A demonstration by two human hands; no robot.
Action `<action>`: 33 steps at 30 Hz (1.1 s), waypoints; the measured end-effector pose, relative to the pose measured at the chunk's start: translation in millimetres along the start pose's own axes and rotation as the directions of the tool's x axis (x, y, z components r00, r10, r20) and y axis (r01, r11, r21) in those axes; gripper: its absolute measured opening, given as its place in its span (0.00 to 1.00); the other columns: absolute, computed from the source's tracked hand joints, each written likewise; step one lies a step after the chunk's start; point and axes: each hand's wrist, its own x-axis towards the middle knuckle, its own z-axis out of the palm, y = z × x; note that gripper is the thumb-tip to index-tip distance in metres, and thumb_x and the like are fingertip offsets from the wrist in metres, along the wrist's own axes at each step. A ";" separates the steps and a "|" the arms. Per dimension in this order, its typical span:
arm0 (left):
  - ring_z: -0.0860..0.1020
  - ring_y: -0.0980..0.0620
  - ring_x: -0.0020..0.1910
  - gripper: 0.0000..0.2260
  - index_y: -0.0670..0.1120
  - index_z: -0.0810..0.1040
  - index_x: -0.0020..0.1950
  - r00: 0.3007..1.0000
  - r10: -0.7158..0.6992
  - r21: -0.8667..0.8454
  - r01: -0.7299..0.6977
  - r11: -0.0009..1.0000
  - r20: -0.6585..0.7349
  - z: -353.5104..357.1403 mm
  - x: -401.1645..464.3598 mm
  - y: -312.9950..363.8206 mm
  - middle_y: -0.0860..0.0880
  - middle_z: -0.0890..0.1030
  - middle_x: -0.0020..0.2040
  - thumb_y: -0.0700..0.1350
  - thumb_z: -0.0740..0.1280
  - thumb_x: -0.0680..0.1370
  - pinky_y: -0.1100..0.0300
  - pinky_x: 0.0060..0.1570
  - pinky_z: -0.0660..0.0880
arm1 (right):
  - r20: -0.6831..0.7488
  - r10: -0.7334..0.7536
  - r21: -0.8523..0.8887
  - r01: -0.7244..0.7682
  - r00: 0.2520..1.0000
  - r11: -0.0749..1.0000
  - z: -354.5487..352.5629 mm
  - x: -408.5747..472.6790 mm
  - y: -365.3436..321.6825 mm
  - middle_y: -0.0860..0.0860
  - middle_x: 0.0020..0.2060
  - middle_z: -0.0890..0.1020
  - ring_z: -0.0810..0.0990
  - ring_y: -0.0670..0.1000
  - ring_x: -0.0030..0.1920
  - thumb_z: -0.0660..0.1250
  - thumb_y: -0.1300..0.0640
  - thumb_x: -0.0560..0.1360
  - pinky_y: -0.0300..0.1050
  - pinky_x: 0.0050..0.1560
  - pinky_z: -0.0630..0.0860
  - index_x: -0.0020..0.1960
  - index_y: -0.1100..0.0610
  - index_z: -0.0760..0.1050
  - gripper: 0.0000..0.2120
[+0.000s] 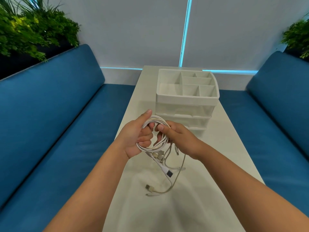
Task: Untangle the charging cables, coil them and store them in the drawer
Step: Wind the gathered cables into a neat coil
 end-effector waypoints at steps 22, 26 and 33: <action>0.57 0.60 0.18 0.20 0.49 0.67 0.32 0.976 -0.168 -0.089 0.181 0.979 0.137 9.5 -3.2 1.3 0.55 0.60 0.23 0.60 0.64 0.78 0.66 0.22 0.54 | 0.026 0.034 -0.120 -0.030 0.999 0.992 -11.5 0.9 4.9 0.54 0.48 0.84 0.83 0.59 0.48 0.60 0.40 0.79 0.54 0.52 0.79 0.60 0.59 0.75 0.23; 0.60 0.59 0.20 0.20 0.49 0.65 0.32 0.987 -0.107 -0.184 0.129 0.975 0.123 8.1 -6.2 5.6 0.54 0.60 0.25 0.61 0.66 0.74 0.67 0.22 0.60 | 0.060 0.099 -0.088 -0.093 0.993 0.992 -6.4 -0.7 9.6 0.57 0.34 0.78 0.77 0.52 0.30 0.57 0.41 0.80 0.45 0.39 0.77 0.59 0.62 0.72 0.25; 0.63 0.59 0.18 0.17 0.47 0.69 0.35 0.990 0.027 -0.290 0.015 0.957 0.141 15.2 -10.0 -0.3 0.55 0.63 0.22 0.58 0.64 0.75 0.70 0.19 0.62 | 0.052 0.130 0.015 -0.131 0.990 0.991 2.0 4.8 14.6 0.46 0.27 0.64 0.61 0.46 0.27 0.52 0.38 0.80 0.41 0.29 0.64 0.65 0.62 0.65 0.29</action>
